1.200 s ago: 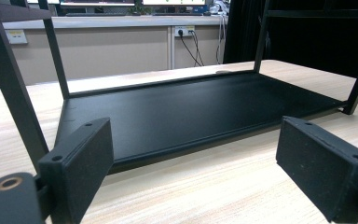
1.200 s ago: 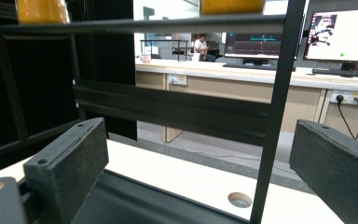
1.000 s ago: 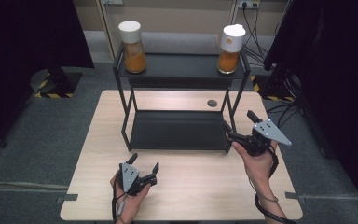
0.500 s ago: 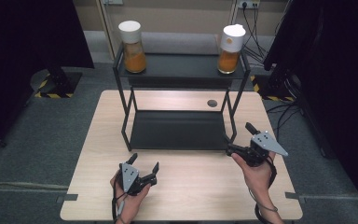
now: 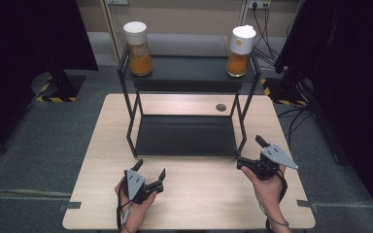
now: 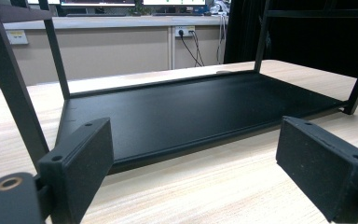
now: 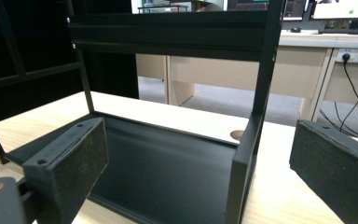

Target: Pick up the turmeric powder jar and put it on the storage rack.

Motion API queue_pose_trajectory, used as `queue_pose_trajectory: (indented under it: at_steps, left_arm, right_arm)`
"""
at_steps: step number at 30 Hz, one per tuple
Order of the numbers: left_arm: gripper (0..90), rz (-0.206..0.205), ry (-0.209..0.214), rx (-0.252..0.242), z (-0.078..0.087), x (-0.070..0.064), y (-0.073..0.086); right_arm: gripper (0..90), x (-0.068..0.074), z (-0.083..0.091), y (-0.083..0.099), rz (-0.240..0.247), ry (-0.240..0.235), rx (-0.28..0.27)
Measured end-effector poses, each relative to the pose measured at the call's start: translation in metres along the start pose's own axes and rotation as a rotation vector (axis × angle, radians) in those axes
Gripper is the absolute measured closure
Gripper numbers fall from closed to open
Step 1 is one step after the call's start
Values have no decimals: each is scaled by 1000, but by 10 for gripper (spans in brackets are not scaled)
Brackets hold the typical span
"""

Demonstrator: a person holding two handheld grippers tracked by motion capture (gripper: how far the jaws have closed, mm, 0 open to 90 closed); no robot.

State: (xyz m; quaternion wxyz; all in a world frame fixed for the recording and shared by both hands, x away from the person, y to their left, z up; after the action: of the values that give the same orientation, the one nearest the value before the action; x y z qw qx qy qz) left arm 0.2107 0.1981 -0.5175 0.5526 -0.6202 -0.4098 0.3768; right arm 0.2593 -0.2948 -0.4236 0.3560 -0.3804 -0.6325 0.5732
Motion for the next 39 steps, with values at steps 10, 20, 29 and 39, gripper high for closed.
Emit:
queue_pose_trajectory:
  at_steps: [10, 20, 29, 39]
  left_arm:
    - [106, -1, -1, 0, 0, 0, 0]
    - [106, 0, -1, -2, 0, 0, 0]
    - [106, -3, -1, -3, 0, -1, 0]
    - [106, -1, 0, -1, 0, 0, 0]
  right_arm:
    - [47, -3, 7, 14, -12, 12, 27]
    - [47, -2, 12, 27, -24, 12, 51]
    - [49, 2, 24, 56, -47, 13, 99]
    - [52, 5, 28, 69, -41, 13, 105]
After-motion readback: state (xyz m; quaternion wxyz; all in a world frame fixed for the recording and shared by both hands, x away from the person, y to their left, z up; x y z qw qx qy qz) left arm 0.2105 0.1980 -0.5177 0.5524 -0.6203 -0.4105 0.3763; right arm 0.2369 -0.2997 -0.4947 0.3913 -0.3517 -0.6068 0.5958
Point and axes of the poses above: each handheld gripper's, and its own axes: z roughly backward along the jaws, y roughly out of its underside, x roughly to its left, the point moved 2 cm from there along -z, roughly forward along the jaws, and after that the axes turned 13 degrees about -x, right-handed, at the moved point
